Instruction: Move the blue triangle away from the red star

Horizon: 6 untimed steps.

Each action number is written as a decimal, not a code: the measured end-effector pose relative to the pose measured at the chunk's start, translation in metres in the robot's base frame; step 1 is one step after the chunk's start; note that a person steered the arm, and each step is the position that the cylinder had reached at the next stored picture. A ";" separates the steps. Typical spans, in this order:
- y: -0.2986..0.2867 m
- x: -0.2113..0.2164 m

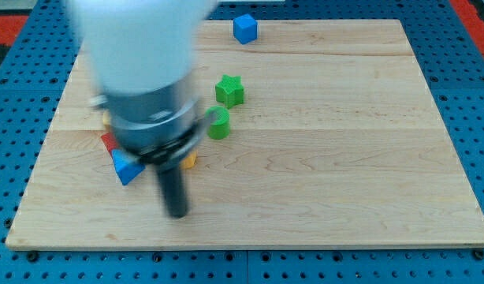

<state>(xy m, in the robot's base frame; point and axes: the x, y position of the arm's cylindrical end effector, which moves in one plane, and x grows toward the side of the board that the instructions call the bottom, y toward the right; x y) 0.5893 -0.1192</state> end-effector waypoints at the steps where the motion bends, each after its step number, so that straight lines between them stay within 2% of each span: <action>1: -0.056 -0.004; 2: -0.063 -0.022; 3: -0.060 -0.058; 5: 0.000 -0.087; 6: 0.002 -0.137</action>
<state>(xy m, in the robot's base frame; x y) 0.4523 -0.1173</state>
